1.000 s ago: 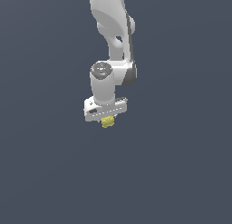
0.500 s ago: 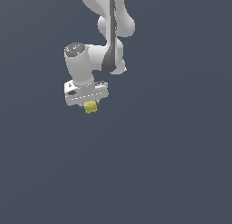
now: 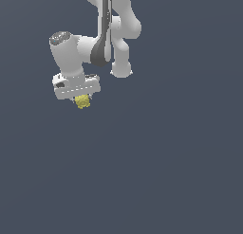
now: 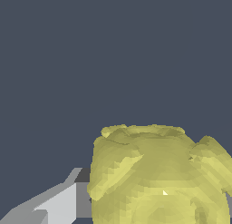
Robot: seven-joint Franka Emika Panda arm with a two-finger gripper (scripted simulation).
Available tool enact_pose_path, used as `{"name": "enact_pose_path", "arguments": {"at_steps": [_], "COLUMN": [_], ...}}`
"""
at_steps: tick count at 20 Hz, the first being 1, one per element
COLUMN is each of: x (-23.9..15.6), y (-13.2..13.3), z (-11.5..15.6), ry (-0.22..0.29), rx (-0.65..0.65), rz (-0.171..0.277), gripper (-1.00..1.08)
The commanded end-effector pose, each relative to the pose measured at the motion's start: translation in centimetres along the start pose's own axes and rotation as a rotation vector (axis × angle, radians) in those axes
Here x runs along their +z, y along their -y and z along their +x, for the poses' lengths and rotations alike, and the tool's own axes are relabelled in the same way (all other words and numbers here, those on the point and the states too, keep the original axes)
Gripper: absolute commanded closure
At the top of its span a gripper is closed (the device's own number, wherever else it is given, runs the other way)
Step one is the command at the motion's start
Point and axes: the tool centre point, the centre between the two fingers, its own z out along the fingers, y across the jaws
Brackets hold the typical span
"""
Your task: Pick up the object and move it to a goal position.
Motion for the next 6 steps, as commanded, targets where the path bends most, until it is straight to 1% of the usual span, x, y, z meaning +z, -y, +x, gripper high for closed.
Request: {"name": "enact_pose_path", "arguments": {"at_steps": [1, 6], "x": [-0.36, -0.63], "y": [-0.64, -1.19], "z": [-0.83, -1.41], "ry": [0.000, 0.000], "rx": [-0.002, -0.002], "rz": [0.000, 0.000], "gripper": [1.08, 1.08]}}
